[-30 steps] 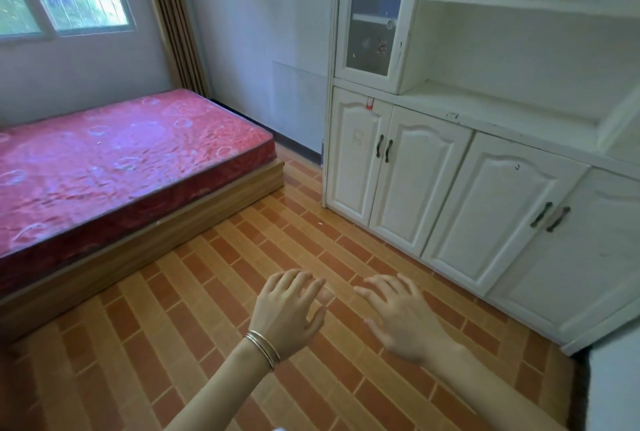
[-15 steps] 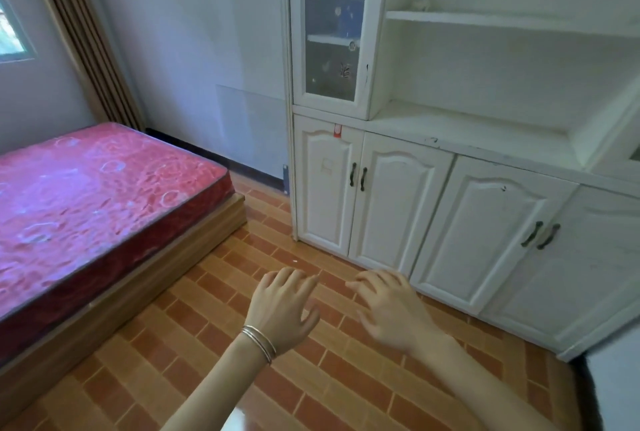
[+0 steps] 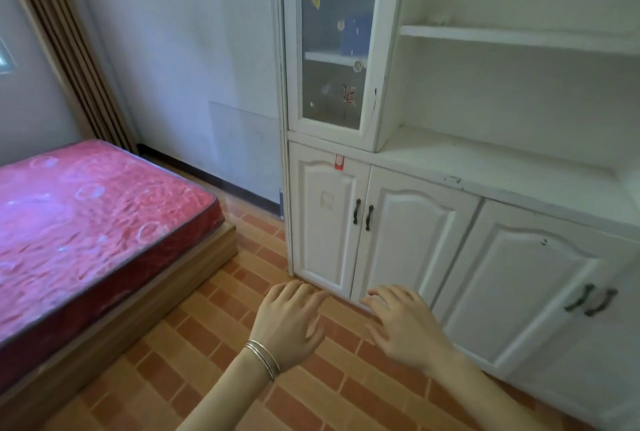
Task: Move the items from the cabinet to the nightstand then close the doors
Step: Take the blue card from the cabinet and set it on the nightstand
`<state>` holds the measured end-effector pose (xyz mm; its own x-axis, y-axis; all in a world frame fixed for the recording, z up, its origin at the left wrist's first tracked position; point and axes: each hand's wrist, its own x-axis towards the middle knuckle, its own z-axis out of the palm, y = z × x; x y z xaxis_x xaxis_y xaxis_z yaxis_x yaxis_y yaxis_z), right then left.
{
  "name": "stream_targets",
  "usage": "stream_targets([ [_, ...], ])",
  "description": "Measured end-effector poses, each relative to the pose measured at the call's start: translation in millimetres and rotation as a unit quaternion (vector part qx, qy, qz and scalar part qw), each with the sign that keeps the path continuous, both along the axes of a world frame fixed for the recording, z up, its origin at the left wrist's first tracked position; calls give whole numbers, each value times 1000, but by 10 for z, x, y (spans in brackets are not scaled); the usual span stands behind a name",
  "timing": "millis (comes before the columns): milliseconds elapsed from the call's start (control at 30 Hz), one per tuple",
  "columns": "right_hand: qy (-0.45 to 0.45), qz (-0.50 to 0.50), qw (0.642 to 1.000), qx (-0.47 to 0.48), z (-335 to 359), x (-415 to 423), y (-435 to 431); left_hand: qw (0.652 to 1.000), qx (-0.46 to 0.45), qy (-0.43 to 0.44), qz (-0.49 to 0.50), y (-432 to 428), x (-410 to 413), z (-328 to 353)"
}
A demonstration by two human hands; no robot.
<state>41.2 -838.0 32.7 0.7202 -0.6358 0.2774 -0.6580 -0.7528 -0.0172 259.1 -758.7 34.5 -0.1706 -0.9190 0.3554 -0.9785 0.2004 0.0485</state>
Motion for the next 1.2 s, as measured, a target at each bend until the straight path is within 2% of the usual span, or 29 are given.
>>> stream_targets([
  [267,-12,-9,998,-59,498,154,-1623,997,-64,-25,32,-1653,208,527],
  [433,-10,-21,997,-71,565,273,-2245,997,-59,-36,26,-2368,314,561],
  [600,-20,-35,995,-89,666,491,-2862,997,-58,-53,-17,-3140,574,636],
  [800,-31,-84,990,-108,967,853,-3592,989,-98,-82,-80,-4105,962,982],
  [1033,-44,-125,978,-164,1520,1097,-4288,962,-203,-100,-154,-5136,1193,1635],
  [1200,-31,-134,970,-202,1871,1043,-4700,946,-253,-122,-163,-5664,1195,2096],
])
